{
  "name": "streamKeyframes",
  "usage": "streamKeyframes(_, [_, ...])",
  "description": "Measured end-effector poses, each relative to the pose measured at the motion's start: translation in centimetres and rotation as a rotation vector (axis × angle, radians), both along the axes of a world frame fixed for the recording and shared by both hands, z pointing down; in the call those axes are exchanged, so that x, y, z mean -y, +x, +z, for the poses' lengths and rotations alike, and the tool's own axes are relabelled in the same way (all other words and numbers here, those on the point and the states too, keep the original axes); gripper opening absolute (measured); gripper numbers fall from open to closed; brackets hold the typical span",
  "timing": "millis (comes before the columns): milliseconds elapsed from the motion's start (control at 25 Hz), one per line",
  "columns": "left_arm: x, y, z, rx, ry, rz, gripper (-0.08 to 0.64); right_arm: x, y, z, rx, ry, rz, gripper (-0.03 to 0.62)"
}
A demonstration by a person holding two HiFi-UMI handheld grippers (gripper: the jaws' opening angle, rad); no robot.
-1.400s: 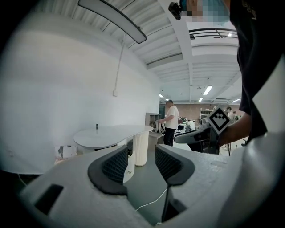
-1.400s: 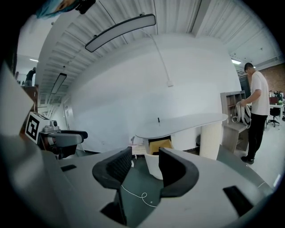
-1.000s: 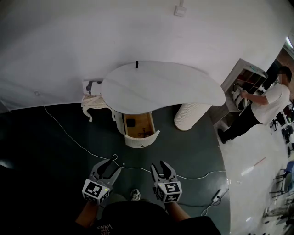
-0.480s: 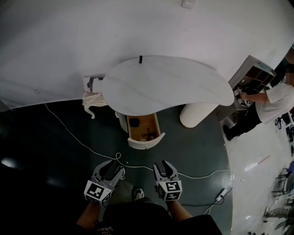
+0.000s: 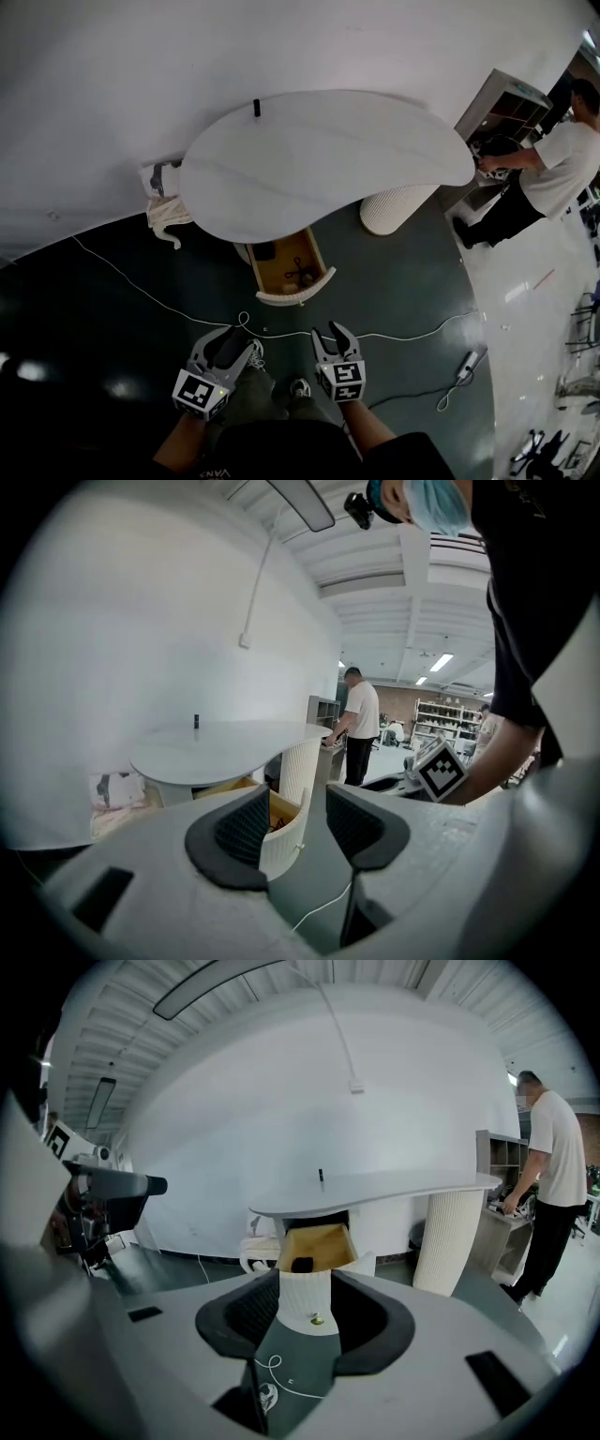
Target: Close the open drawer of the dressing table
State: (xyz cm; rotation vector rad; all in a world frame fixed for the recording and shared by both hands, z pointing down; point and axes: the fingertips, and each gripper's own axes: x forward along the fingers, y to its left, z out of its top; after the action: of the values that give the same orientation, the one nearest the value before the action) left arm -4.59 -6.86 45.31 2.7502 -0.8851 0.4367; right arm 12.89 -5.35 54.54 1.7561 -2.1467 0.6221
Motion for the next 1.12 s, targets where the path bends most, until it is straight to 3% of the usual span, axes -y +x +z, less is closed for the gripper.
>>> streamKeyframes(320, [3.1,1.7,4.3,0.021,-0.037,0.080,0.184,2.3,0.5,6.5,-0.003,-0.067,0.034,0.163])
streamKeyframes(560, [5.0,2.4,6.2,0.021,-0.045,0.110,0.184,4.2,0.4,10.9,-0.047,-0.074,0.002,0.163])
streamKeyframes(840, [5.4,3.3,7.9,0.056,-0.059,0.205,0.184,6.2,-0.3,13.0,-0.090,-0.037,-0.005,0.155])
streamKeyframes(1120, [5.9,3.7,11.0,0.065,-0.096,0.199,0.184,7.6,-0.8,13.7,-0.063,0.024,-0.010,0.157])
